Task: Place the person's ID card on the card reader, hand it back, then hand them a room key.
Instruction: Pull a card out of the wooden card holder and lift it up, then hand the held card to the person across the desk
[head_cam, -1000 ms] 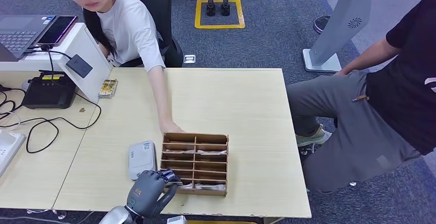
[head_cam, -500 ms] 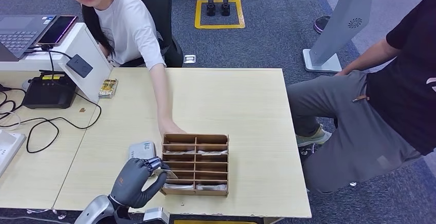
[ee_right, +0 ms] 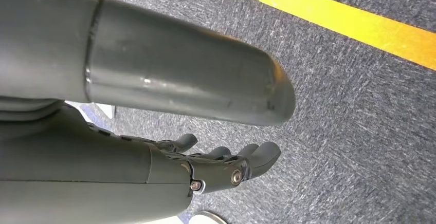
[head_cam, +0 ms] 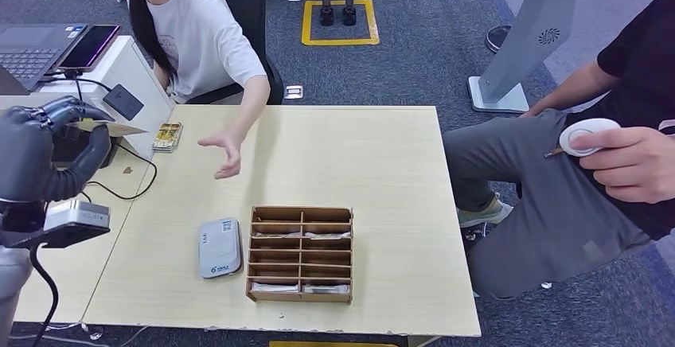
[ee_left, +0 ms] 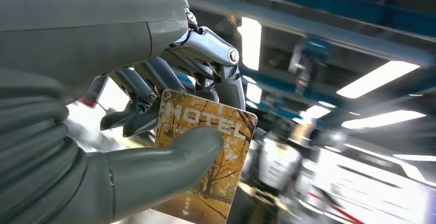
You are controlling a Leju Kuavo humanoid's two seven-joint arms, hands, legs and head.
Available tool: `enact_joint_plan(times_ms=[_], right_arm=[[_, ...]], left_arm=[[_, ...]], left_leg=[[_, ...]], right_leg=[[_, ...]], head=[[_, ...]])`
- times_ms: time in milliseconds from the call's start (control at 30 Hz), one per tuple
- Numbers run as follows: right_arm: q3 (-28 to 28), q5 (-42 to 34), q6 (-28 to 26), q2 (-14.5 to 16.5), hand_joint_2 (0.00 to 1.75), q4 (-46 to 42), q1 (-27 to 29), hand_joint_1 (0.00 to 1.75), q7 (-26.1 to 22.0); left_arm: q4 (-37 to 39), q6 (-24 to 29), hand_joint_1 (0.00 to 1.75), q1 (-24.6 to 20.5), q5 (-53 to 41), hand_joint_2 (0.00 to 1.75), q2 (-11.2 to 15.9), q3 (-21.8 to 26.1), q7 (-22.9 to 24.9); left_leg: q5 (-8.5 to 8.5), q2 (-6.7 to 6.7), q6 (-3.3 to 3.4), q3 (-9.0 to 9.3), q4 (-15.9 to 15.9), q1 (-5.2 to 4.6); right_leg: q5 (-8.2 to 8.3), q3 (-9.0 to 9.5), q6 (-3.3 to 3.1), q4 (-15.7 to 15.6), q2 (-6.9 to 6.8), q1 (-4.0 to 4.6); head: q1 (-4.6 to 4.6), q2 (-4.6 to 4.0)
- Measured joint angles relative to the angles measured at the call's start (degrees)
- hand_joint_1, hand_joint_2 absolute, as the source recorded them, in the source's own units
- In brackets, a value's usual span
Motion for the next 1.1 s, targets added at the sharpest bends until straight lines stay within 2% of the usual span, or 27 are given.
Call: enact_joint_plan(times_ms=[67,167,300,600,1067,1100], right_arm=[[-0.1,0.6,0.2,0.0,0.00,-0.1,-0.1,0.00,0.2],[-0.1,1.5,0.5,0.0,0.00,-0.2,-0.6,0.00,0.6],[-0.1,2.4,0.9,0.0,0.00,-0.3,-1.0,0.00,0.9],[-0.1,2.8,0.9,0.1,0.00,-0.3,-1.4,0.00,0.7],[-0.1,2.9,0.9,0.1,0.00,-0.3,-1.5,0.00,0.7],[-0.1,2.9,0.9,0.1,0.00,-0.3,-1.5,0.00,0.8]], left_arm=[[2.4,1.2,1.75,-2.0,-6.7,1.75,0.1,1.0,3.3],[9.3,5.8,1.75,-4.5,-16.6,1.75,-0.4,0.9,7.3],[18.8,10.6,1.75,-7.5,-23.8,1.75,-1.4,-0.3,11.2],[30.6,11.5,1.75,-10.8,-27.3,1.75,-4.8,-3.9,13.4],[34.1,11.4,1.75,-11.3,-26.9,1.75,-6.9,-5.7,13.7],[34.2,11.4,1.31,-11.4,-26.6,1.75,-6.9,-5.8,13.7]], left_leg=[[0.00,-0.01,0.00,0.00,0.0,-0.02],[0.01,0.05,-0.01,0.02,0.0,-0.02],[0.03,0.07,-0.02,0.03,0.0,-0.02],[0.02,0.10,-0.03,0.03,0.0,-0.02],[0.02,0.11,-0.03,0.03,0.0,-0.02],[0.02,0.12,-0.03,0.02,0.0,-0.02]], right_leg=[[0.00,0.00,0.00,0.0,-0.01,-0.01],[0.03,-0.02,-0.04,0.0,0.02,-0.01],[0.05,-0.02,-0.06,0.0,0.04,-0.01],[0.05,-0.05,-0.06,0.0,0.08,-0.01],[0.05,-0.09,-0.06,0.0,0.10,-0.01],[0.05,-0.10,-0.06,0.0,0.10,-0.01]], head=[[0.01,-0.01],[0.01,-0.01],[0.01,-0.01],[0.01,-0.01],[0.00,0.00],[0.01,0.00]])
